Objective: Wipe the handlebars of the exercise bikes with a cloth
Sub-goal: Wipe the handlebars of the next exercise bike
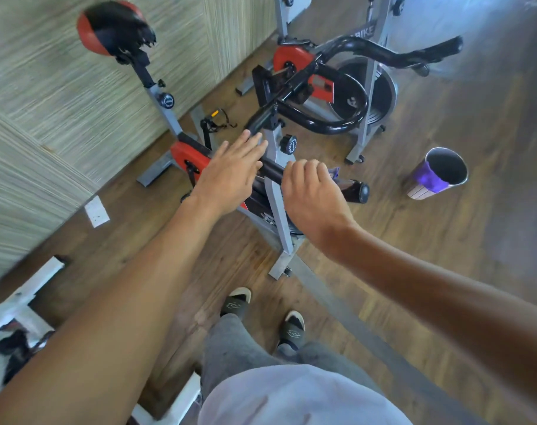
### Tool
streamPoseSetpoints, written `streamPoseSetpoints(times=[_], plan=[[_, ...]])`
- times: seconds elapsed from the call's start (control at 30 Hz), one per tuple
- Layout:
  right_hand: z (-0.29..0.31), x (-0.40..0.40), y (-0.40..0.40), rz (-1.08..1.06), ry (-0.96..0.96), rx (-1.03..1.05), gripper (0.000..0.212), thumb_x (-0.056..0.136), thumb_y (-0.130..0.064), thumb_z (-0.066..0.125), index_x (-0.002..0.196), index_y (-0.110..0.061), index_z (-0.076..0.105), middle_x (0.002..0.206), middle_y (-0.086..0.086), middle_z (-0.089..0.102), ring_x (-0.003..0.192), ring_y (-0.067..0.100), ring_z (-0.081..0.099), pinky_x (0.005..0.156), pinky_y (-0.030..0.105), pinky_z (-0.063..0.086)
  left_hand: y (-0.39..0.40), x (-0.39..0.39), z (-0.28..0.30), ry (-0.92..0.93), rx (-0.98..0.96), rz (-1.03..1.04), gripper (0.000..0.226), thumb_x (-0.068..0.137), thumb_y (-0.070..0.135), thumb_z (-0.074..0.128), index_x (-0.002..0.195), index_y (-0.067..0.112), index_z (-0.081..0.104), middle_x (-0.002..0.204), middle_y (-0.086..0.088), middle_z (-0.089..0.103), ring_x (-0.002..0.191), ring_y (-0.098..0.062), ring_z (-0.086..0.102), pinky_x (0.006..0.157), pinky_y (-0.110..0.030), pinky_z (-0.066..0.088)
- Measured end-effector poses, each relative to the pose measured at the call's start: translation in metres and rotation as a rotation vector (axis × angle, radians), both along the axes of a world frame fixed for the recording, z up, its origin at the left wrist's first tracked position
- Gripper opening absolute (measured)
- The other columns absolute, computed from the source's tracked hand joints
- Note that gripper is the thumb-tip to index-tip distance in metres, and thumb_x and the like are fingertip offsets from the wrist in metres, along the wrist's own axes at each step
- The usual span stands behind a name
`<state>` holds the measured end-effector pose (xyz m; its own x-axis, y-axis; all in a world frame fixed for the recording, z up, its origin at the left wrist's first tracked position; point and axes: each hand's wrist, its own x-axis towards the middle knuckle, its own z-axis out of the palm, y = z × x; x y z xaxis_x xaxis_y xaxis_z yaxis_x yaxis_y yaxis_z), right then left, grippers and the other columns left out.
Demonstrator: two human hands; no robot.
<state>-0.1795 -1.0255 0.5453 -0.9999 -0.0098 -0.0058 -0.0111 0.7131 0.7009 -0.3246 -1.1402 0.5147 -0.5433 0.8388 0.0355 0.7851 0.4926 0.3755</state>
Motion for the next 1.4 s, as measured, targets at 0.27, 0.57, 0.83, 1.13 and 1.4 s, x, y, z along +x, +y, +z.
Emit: streamPoseSetpoints(times=[0.27,0.57,0.83,1.13,1.4], plan=[[-0.029,-0.018,0.010,-0.039,0.104,-0.071,0.029,0.106,-0.013,0.038,0.121,0.004,0.055,0.093,0.014,0.062,0.078,0.027,0.061,0.068,0.033,0.052,-0.018,-0.022,-0.004,-0.145,0.072,-0.015,0.072,0.103,-0.002,0.039,0.162,0.019,0.004,0.169,0.009,-0.008,0.154,-0.013,0.019,0.121,-0.039,0.034],[-0.039,-0.088,-0.017,-0.209,0.268,-0.439,0.063,0.102,-0.045,0.056,0.136,0.007,0.048,0.109,0.017,0.064,0.092,0.025,0.066,0.078,0.033,0.056,-0.040,-0.040,-0.007,-0.270,0.091,0.149,0.084,0.092,-0.019,0.039,0.161,0.019,0.009,0.169,0.011,0.003,0.154,-0.003,0.008,0.126,-0.038,0.023],[-0.041,-0.065,-0.016,-0.250,0.265,-0.187,0.041,0.112,-0.020,0.027,0.127,0.006,0.055,0.096,0.014,0.065,0.081,0.025,0.064,0.069,0.033,0.054,-0.038,-0.046,-0.001,-0.327,0.141,0.145,0.084,0.092,-0.020,0.040,0.162,0.019,0.014,0.168,0.011,0.011,0.153,0.000,0.011,0.127,-0.032,0.019],[-0.030,-0.069,-0.011,-0.238,0.209,-0.267,0.055,0.099,-0.039,0.060,0.129,0.006,0.057,0.100,0.015,0.068,0.083,0.024,0.069,0.070,0.029,0.057,-0.025,-0.051,0.000,-0.316,0.176,0.078,0.064,0.102,-0.006,0.040,0.160,0.018,0.025,0.167,0.009,0.018,0.153,-0.004,0.016,0.126,-0.036,0.023],[-0.036,-0.051,0.004,-0.128,0.151,-0.079,0.046,0.106,-0.037,0.043,0.121,0.004,0.058,0.088,0.010,0.062,0.072,0.022,0.063,0.062,0.030,0.054,-0.010,-0.068,-0.008,-0.098,0.116,-0.185,0.049,0.109,0.025,0.041,0.157,0.023,0.034,0.167,0.003,0.022,0.154,-0.015,0.018,0.120,-0.049,0.033]])
